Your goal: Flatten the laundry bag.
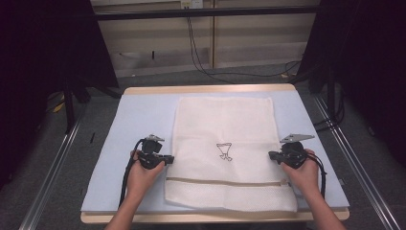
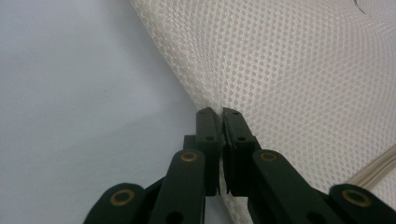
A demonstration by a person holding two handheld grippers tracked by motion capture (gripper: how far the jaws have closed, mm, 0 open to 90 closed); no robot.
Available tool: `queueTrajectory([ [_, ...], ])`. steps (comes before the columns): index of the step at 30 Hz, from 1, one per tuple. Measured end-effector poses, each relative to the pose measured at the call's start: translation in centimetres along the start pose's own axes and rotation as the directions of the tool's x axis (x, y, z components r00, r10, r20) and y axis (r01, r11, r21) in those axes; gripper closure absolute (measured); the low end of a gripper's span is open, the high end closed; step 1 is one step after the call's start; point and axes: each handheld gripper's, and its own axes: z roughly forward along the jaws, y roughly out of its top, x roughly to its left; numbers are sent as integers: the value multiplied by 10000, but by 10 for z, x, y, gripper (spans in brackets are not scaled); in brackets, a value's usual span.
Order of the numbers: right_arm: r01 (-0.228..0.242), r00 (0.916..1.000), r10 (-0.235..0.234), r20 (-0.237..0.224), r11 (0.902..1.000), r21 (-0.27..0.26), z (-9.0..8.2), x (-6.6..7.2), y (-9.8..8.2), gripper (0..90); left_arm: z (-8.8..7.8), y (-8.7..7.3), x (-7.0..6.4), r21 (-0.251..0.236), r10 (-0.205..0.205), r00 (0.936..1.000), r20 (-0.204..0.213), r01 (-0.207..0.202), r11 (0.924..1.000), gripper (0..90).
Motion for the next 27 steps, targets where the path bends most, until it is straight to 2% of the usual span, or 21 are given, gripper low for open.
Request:
queueTrajectory([
  [4,-49,9997,51,255,10000,-52,2,0,2,882,-2,-1,0,-143,-80,10000,44,81,9999,866],
  [5,-10,9987,20,510,9998,-194,1,0,2,814,-2,-1,0,-154,-47,10000,12,47,9999,866],
  [7,352,9936,-335,1082,9993,-139,-2,-1,0,747,-1,-1,0,-149,-32,10000,15,32,9999,866],
  [8,216,9929,-181,1174,9994,-282,-6,-3,-3,707,-1,-1,0,-152,-30,10000,14,30,9999,865],
  [9,216,9929,-181,1174,9994,-282,-6,-3,-3,707,-1,-1,0,-152,-32,10000,13,32,9999,865],
  [13,-348,9885,396,1461,9988,-353,-13,-9,-6,619,-2,0,1,-172,16,10000,-35,-16,9999,865],
  [15,-556,9892,546,1361,9984,36,-10,-10,-8,607,-2,0,2,-63,22,10000,-6,-22,10000,865],
  [17,-613,9901,617,1259,9981,-72,-7,-9,-10,689,-1,-1,3,-56,-19,10000,25,19,10000,865],
  [18,-541,9925,551,1091,9985,-115,-7,-10,-9,787,-1,-1,3,-135,-98,10000,7,98,9999,865],
  [20,-564,9923,562,1104,9984,-10,-7,-8,-7,851,-2,-1,3,-72,-59,10000,2,59,10000,865],
  [23,-559,9936,549,984,9984,67,-2,-10,-2,879,-3,-2,4,-92,-59,9999,-103,58,9999,866],
  [26,-645,9934,648,942,9979,-65,3,-10,3,884,-6,-4,7,-123,-177,9998,-131,175,9998,866],
  [27,-607,9943,620,869,9980,-178,5,-10,4,885,-8,-5,10,-166,-218,9994,-278,214,9996,865],
])
